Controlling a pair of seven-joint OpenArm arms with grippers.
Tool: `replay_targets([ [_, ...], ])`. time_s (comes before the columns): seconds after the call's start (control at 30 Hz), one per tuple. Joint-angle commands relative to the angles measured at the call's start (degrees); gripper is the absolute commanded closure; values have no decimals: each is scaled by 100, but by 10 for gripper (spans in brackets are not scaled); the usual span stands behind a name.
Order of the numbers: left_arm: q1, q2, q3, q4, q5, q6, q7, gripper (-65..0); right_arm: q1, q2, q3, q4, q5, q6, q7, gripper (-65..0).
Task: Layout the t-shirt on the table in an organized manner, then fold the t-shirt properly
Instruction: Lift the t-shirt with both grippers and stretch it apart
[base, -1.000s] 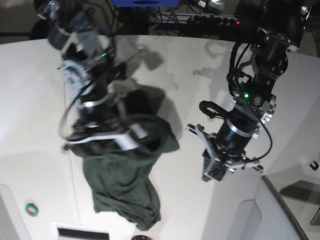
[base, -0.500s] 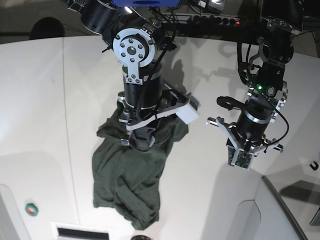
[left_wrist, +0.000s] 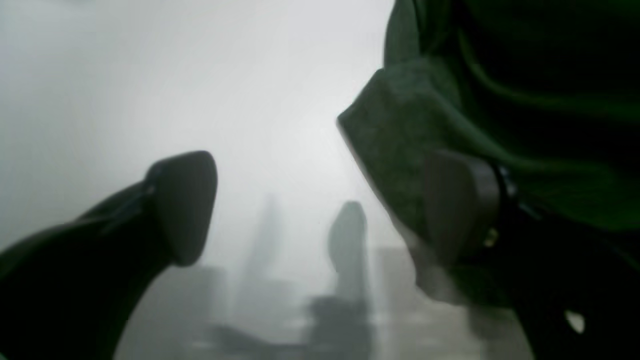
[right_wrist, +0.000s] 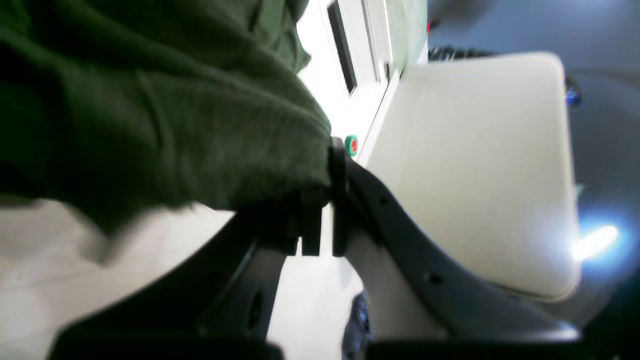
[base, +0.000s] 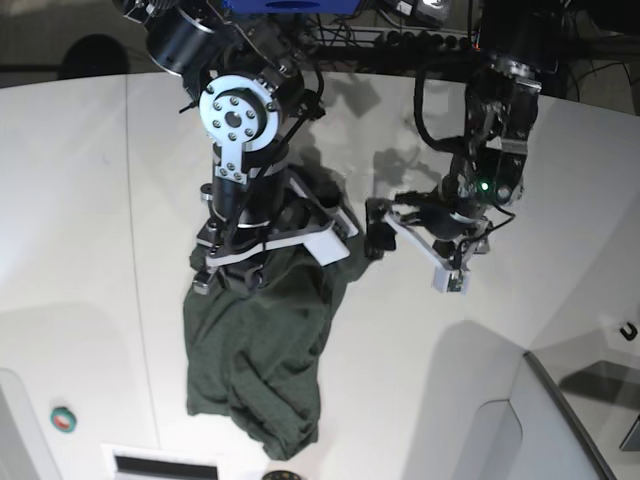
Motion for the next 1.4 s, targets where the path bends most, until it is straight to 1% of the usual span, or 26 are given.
replay_targets([
  [0.0,-188,-17,-4,-130,-282,6,-90,-630,5,27,113,81,12,-93,11,-2],
  [0.1,-417,18,5,-719,-801,-21,-99,-630,-4,44,193,72,363,-93,-15,-2],
  [0.13,-478,27,5,-859,-907,-126,-99,-630,-13,44,193,72,434,-93,-15,-2],
  [0.23,-575,203,5,-1105,-1003,-680,-99,-630,-57,44,193,72,504,-93,-15,-2],
  [0.27,-592,264,5,-1149,-1003,-750,-99,-630,-65,44,193,72,504,-93,-15,-2],
  [0.43,-689,572,-4,-1475,-995,-768,-108,-630,-83,44,193,72,504,-93,-15,-2],
  [0.53,-935,853,5,-2081,-995,-768,-117,-629,-83,44,193,72,504,-93,-15,-2],
  [0.57,-1023,915,5,-2266,-995,-768,-117,-612,-83,44,193,72,504,-93,-15,-2],
  [0.6,-1085,959,5,-2389,-995,-768,-117,-573,-83,44,193,72,504,-93,-15,-2],
  [0.63,-1111,959,-4,-2433,-995,-768,-117,-508,-83,44,193,72,504,-93,-15,-2],
  [0.7,-1120,959,-48,-2433,-995,-768,-152,-309,-92,44,193,72,504,-93,-15,-2],
  [0.77,-1225,924,5,-2477,-995,-768,-319,-72,-144,44,193,72,504,-93,-6,-2],
  [0.8,-1269,915,14,-2530,-986,-768,-380,0,-162,44,193,72,504,-93,20,-2],
  [0.83,-1313,915,14,-2617,-986,-786,-407,0,-180,44,184,72,504,-93,20,-2],
  [0.9,-1489,739,14,-2661,-986,-847,-389,0,-250,53,149,72,513,-93,29,-2],
  [0.97,-1559,493,5,-2398,-1003,-926,-380,0,-303,44,52,72,522,-84,55,-2],
  [1.13,-1243,-492,-83,-789,-1003,-882,-380,0,-329,88,-889,2,768,-84,108,-2],
  [1.2,-1067,-914,-364,-94,-1012,-874,-380,0,-311,88,-1284,-209,777,-84,143,-2],
  [1.3,-812,-1336,-935,855,-995,-874,-363,0,-144,115,-1495,-323,1067,101,249,-2],
  [1.33,-803,-1503,-1076,1172,-995,-874,-249,0,-100,97,-1522,-323,1093,189,266,-2],
  [1.37,-812,-1652,-1182,1462,-995,-874,15,0,-30,80,-1618,-323,1093,286,266,-2],
])
